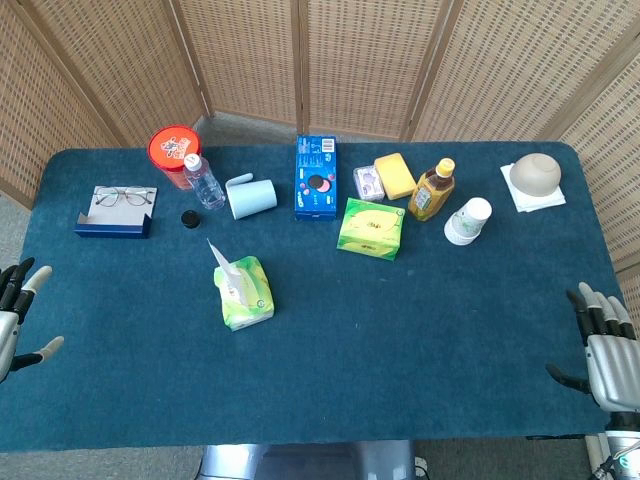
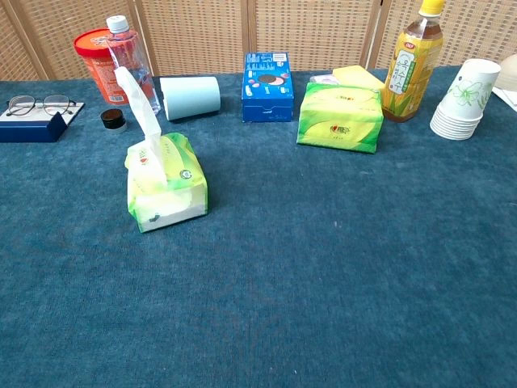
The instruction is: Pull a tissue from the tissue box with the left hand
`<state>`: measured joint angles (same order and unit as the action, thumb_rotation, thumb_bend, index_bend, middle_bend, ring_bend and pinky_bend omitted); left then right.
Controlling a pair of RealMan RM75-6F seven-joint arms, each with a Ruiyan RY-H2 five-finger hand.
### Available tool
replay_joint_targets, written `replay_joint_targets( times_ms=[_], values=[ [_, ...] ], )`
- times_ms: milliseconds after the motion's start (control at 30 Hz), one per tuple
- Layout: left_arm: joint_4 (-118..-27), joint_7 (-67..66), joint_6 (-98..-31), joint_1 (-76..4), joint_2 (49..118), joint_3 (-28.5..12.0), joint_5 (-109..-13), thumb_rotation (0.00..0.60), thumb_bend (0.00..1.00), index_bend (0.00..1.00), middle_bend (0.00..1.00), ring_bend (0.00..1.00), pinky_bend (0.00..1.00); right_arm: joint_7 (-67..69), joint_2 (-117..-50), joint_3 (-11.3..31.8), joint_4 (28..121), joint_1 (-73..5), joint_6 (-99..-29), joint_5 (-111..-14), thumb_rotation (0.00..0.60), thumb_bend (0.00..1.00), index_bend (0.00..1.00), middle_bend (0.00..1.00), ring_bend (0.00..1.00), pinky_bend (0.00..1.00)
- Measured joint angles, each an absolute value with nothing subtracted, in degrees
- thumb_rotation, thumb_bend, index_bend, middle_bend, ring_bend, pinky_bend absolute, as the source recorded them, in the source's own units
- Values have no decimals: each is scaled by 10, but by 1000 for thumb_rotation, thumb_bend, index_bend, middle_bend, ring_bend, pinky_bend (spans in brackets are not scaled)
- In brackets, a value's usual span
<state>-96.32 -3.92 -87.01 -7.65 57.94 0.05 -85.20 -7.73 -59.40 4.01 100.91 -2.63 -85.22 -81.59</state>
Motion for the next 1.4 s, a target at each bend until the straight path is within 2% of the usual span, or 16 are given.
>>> replay_joint_targets(
  times_ms=[267,500,800,933,1100,1133,1200,1267,1367,1400],
  values=[
    [-970,-42,-841,-92,581,-10,-846,600,0,76,0,0,0,-87,-610,53,998,-21,-879,-814,600,0,0,0,0,0],
    [-983,-67,-781,-143,590,-36,-837,600,0,82,0,0,0,-82,-620,62,990,-18,-892,-813,600,0,0,0,0,0],
    [-975,-166,-655,-259,649,-89,-791,600,0,79,0,0,0,-72,-619,65,982,-24,-870,-798,600,0,0,0,0,0],
    [-951,-188,-579,-328,688,-108,-775,600,0,74,0,0,0,-74,-620,66,974,-30,-849,-782,600,0,0,0,0,0],
    [-913,-218,-518,-395,744,-124,-752,600,1,82,0,0,22,-78,-622,69,968,-36,-837,-770,600,0,0,0,0,0],
    [-904,-229,-508,-408,757,-127,-745,600,19,109,26,18,85,-78,-622,69,968,-36,-837,-769,600,0,0,0,0,0],
    [-895,-245,-500,-424,776,-131,-735,600,96,232,170,146,304,-77,-622,69,968,-36,-837,-769,600,0,0,0,0,0],
    [-886,-261,-498,-437,796,-136,-726,600,222,417,393,374,571,-75,-621,70,968,-36,-837,-770,600,0,0,0,0,0],
    [-874,-281,-506,-450,823,-138,-722,600,379,649,631,580,774,-71,-619,70,969,-36,-838,-770,600,0,0,0,0,0],
    [-871,-288,-507,-454,829,-138,-721,600,414,699,680,618,806,-70,-619,69,969,-35,-838,-770,600,0,0,0,0,0]
  ],
)
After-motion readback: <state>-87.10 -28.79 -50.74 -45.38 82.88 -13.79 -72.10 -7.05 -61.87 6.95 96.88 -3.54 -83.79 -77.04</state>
